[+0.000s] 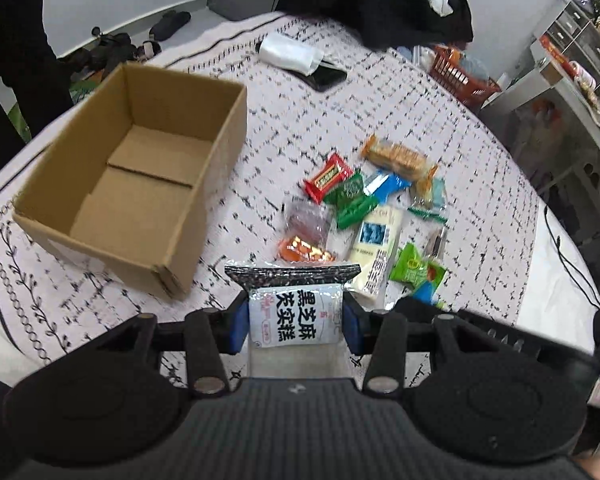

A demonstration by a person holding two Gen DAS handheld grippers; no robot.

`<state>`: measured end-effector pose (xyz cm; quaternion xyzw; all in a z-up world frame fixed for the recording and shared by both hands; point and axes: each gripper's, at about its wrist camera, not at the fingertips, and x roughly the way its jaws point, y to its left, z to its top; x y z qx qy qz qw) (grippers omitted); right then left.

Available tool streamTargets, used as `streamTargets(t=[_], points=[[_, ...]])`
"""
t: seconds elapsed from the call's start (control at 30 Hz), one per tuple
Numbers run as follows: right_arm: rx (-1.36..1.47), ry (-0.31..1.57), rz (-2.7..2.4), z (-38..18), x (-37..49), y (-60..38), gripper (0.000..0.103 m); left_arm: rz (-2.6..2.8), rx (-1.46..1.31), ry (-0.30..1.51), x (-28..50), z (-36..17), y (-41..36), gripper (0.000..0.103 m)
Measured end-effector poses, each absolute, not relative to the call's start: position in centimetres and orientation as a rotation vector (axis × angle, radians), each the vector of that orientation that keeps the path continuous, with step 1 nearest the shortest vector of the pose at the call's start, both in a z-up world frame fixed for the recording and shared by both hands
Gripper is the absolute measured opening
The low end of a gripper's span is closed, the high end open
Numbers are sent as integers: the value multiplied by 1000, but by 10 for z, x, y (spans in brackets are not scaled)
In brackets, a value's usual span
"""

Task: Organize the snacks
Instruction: 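Carry both held snacks over the open cardboard box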

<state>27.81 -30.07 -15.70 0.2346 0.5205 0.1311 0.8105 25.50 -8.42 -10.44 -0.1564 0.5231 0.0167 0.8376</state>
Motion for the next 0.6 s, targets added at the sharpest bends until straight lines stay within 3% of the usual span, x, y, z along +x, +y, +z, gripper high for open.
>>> streamTargets(t=[0.6], points=[[465,1063,316,-100,275,-229,37,41,-379,1059,268,-75,-16,46]])
